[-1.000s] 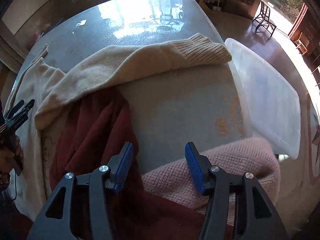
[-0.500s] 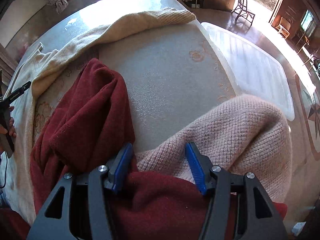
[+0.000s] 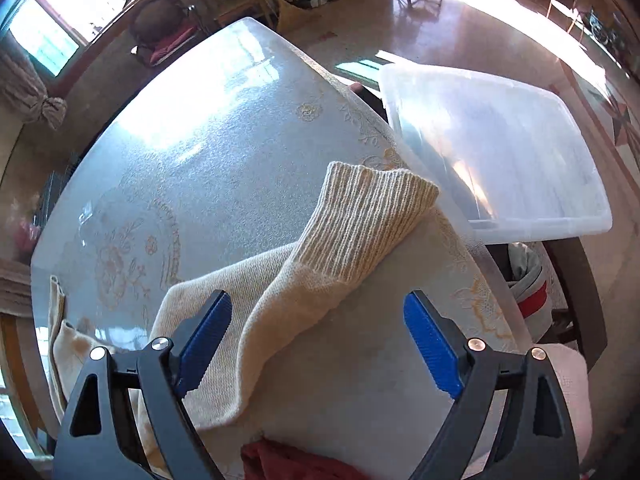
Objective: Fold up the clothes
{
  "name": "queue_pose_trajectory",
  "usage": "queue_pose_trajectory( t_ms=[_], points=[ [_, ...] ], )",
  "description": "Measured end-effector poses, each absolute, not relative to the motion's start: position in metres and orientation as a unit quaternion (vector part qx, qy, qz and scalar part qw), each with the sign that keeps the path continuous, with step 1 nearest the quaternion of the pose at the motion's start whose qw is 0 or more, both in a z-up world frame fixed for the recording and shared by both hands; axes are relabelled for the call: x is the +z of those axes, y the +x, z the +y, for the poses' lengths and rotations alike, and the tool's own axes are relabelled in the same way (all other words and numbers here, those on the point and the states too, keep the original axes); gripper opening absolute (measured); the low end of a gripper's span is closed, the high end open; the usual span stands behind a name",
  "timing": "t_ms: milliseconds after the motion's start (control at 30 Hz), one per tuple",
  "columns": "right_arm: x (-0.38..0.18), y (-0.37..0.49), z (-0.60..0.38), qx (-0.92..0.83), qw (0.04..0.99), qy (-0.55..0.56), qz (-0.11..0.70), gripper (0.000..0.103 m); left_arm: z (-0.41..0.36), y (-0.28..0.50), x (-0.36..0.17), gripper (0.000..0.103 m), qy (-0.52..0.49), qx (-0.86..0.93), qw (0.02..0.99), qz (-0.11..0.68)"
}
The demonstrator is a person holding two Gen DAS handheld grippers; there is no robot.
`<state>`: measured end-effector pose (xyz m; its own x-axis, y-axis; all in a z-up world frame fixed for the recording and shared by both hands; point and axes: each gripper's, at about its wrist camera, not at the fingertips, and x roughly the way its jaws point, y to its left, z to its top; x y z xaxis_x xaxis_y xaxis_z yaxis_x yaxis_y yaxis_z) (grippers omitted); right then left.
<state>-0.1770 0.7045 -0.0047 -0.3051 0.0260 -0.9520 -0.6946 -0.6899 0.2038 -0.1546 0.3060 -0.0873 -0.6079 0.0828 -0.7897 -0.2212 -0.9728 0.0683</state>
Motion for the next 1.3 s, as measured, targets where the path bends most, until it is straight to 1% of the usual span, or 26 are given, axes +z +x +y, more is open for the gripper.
queue_pose_trajectory(
  t_ms=[33, 100, 133, 167, 200, 233, 267, 300, 433, 533, 667, 733, 867, 933, 967, 1000, 1033, 1067, 1133, 1200, 1267, 1300],
  points=[
    [-0.012, -0.182, 0.709, 0.734, 0.259, -0.545, 0.312, 0.091, 0.306, -0.154, -0.087, 0.086, -0.435, 0.893, 0.086, 0.079],
    [-0.026, -0.193, 0.711, 0.712, 0.29, -0.573, 0.284, 0.091, 0.307, -0.153, -0.086, 0.086, -0.435, 0.893, 0.087, 0.078],
    [-0.032, -0.197, 0.71, 0.707, 0.294, -0.585, 0.269, 0.09, 0.307, -0.153, -0.086, 0.087, -0.436, 0.892, 0.088, 0.075],
    [-0.035, -0.196, 0.709, 0.71, 0.289, -0.582, 0.27, 0.088, 0.306, -0.154, -0.086, 0.087, -0.438, 0.892, 0.089, 0.071],
    [-0.038, -0.195, 0.707, 0.714, 0.284, -0.58, 0.272, 0.074, 0.306, -0.154, -0.086, 0.087, -0.439, 0.891, 0.09, 0.067],
    [-0.042, -0.194, 0.705, 0.718, 0.279, -0.577, 0.274, 0.071, 0.305, -0.154, -0.086, 0.088, -0.441, 0.891, 0.091, 0.063],
    [-0.039, -0.195, 0.704, 0.731, 0.265, -0.569, 0.268, 0.041, 0.306, -0.154, -0.086, 0.088, -0.442, 0.89, 0.091, 0.061],
    [-0.035, -0.196, 0.703, 0.743, 0.239, -0.565, 0.265, 0.016, 0.306, -0.154, -0.086, 0.088, -0.442, 0.89, 0.091, 0.061],
    [0.006, -0.182, 0.711, 0.799, 0.173, -0.491, 0.301, 0.016, 0.311, -0.151, -0.084, 0.088, -0.44, 0.891, 0.089, 0.065],
    [0.043, -0.169, 0.718, 0.838, 0.123, -0.423, 0.322, 0.016, 0.325, -0.126, -0.078, 0.088, -0.44, 0.891, 0.09, 0.064],
    [0.086, -0.137, 0.743, 0.875, 0.126, -0.359, 0.3, 0.015, 0.319, -0.128, -0.079, 0.088, -0.439, 0.892, 0.086, 0.065],
    [0.069, -0.125, 0.764, 0.862, 0.145, -0.374, 0.309, 0.015, 0.323, -0.126, -0.079, 0.088, -0.439, 0.892, 0.081, 0.064],
    [-0.013, -0.092, 0.795, 0.794, 0.183, -0.442, 0.376, 0.015, 0.321, -0.123, -0.078, 0.088, -0.438, 0.894, 0.074, 0.068],
    [-0.047, -0.071, 0.802, 0.756, 0.206, -0.478, 0.397, 0.019, 0.314, -0.127, -0.079, 0.088, -0.439, 0.893, 0.075, 0.065],
    [-0.052, -0.058, 0.803, 0.753, 0.211, -0.476, 0.403, 0.02, 0.312, -0.129, -0.081, 0.088, -0.439, 0.893, 0.076, 0.063],
    [-0.057, -0.046, 0.804, 0.749, 0.217, -0.473, 0.41, 0.026, 0.311, -0.132, -0.082, 0.088, -0.44, 0.892, 0.077, 0.06],
    [-0.05, -0.039, 0.806, 0.745, 0.255, -0.476, 0.392, 0.035, 0.311, -0.134, -0.084, 0.088, -0.441, 0.892, 0.078, 0.058],
    [-0.044, -0.032, 0.808, 0.739, 0.293, -0.478, 0.374, 0.046, 0.311, -0.133, -0.084, 0.088, -0.441, 0.892, 0.078, 0.058],
    [-0.025, -0.021, 0.809, 0.738, 0.352, -0.465, 0.339, 0.047, 0.313, -0.131, -0.083, 0.088, -0.441, 0.892, 0.077, 0.06],
    [0.009, -0.031, 0.795, 0.78, 0.327, -0.431, 0.314, 0.047, 0.312, -0.129, -0.083, 0.088, -0.442, 0.892, 0.079, 0.058],
    [0.038, -0.072, 0.763, 0.826, 0.265, -0.432, 0.246, 0.047, 0.31, -0.13, -0.082, 0.088, -0.446, 0.89, 0.079, 0.053],
    [0.042, -0.087, 0.735, 0.841, 0.225, -0.443, 0.215, 0.047, 0.307, -0.13, -0.08, 0.088, -0.446, 0.89, 0.075, 0.053]
  ],
)
